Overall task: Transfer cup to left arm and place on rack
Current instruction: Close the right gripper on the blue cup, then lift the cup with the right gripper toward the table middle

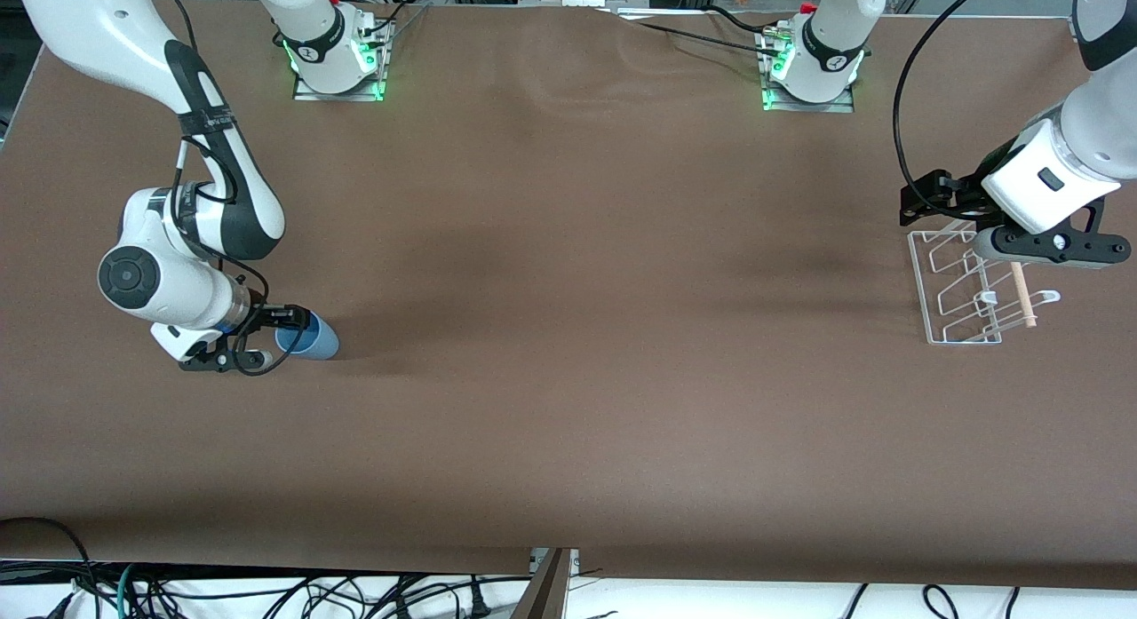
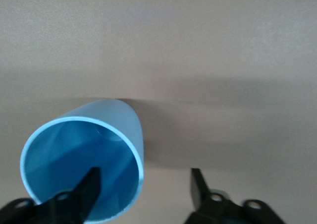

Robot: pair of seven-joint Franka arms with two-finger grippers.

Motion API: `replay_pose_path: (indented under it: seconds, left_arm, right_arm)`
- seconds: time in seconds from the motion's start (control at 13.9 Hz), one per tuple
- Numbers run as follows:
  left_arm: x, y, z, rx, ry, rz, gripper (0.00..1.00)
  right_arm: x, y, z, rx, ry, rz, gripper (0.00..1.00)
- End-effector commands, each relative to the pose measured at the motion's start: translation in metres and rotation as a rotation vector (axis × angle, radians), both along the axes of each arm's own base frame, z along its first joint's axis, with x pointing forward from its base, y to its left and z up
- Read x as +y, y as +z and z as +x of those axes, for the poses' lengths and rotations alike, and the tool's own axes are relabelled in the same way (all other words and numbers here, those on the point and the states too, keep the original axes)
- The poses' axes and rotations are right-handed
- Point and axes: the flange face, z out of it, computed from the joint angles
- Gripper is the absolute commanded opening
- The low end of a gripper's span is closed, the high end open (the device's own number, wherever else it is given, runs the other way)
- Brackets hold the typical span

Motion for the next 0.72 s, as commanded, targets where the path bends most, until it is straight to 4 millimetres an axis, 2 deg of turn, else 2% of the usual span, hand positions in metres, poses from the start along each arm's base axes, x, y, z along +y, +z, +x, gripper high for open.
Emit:
replay_pose_path:
  seconds: [0.0, 0.14, 0.29, 0.65]
  left_arm:
    - [0.003, 0.003, 0.002, 0.001, -0.008, 0.001, 1.0]
    - [0.003, 0.003, 0.003, -0.001, -0.008, 0.0, 1.0]
    - [0.004, 0.003, 0.003, -0.001, -0.009, 0.002, 1.0]
    - [0.004, 0.003, 0.003, -0.001, -0.008, 0.002, 1.0]
  right_arm:
    - [-0.001, -0.006, -0.002, 0.003, -0.019, 0.032, 0.23]
    - [-0.002, -0.007, -0.001, 0.001, -0.013, 0.033, 0.02]
    - [-0.001, -0.005, 0.0, -0.001, -0.018, 0.04, 0.0]
    - [0.015, 0.021, 0.021, -0.05, -0.067, 0.122, 0.0]
